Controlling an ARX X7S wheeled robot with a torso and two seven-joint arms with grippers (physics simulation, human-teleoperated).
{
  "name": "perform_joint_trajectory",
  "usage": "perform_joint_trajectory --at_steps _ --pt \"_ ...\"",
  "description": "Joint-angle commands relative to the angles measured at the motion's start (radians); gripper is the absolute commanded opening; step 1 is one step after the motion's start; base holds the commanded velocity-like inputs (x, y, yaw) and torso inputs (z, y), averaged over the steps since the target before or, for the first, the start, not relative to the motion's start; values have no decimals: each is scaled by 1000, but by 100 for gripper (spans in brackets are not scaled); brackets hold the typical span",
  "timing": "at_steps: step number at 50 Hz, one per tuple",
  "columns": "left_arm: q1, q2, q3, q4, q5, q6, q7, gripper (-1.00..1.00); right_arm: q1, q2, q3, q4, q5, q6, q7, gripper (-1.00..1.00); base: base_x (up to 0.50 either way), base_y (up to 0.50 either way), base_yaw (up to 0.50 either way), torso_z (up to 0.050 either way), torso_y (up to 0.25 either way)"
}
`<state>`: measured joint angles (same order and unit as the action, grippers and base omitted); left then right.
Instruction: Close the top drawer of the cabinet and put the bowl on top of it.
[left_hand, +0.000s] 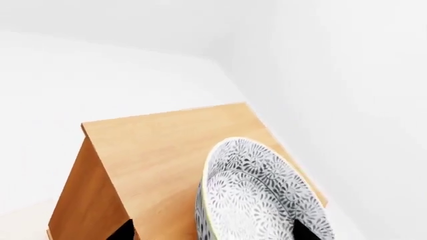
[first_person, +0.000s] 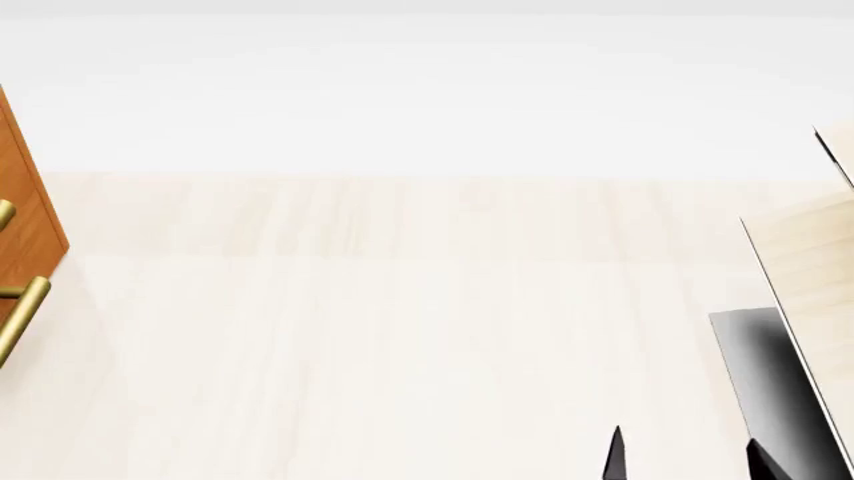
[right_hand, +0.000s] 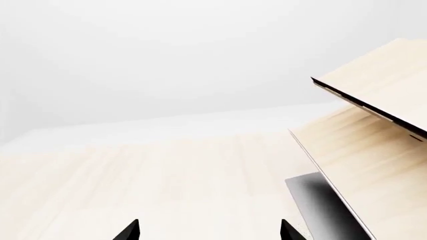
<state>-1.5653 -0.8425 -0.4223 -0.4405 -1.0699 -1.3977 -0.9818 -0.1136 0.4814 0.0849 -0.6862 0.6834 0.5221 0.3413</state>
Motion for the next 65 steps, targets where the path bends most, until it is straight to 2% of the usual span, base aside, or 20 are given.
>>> perform_joint_trajectory --at_steps 1,5,10,15,25,27,28,30,38,48,65 --pt "29 -17 -103 120 -106 -105 -91 100 4 -1 -8 8 -1 -6 -3 100 0 0 0 0 0" --pt "60 -14 -152 163 -156 -139 -131 100 8 -2 -10 13 1 -7 -5 100 0 0 0 0 0" --pt "80 -15 -195 214 -335 -167 -251 100 7 -6 -13 26 -4 -17 -10 100 0 0 0 0 0" --pt "96 -24 -194 243 -499 -158 -360 100 7 -5 -14 27 -1 -17 -9 100 0 0 0 0 0" --pt "165 -48 -238 290 -713 -123 -486 100 -9 -4 -8 24 2 -29 -12 100 0 0 0 0 0" --pt "169 -58 -230 305 -770 -115 -518 100 -9 -1 -5 19 6 -26 -9 100 0 0 0 0 0" --pt "170 -66 -218 312 -845 -101 -547 100 -10 -1 -4 20 5 -28 -10 100 0 0 0 0 0" --pt "177 -79 -208 332 -869 -82 -562 100 -8 -1 -5 21 6 -28 -10 100 0 0 0 0 0" --pt "234 -122 -187 396 -950 -24 -569 100 -10 1 -6 25 6 -31 -11 100 0 0 0 0 0" --pt "381 -188 -193 567 -1098 42 -566 100 -6 2 -8 28 5 -33 -9 100 0 0 0 0 0" --pt "622 -226 -244 827 -1257 69 -560 100 -16 -3 -18 43 -3 -51 -16 100 0 0 0 0 0"
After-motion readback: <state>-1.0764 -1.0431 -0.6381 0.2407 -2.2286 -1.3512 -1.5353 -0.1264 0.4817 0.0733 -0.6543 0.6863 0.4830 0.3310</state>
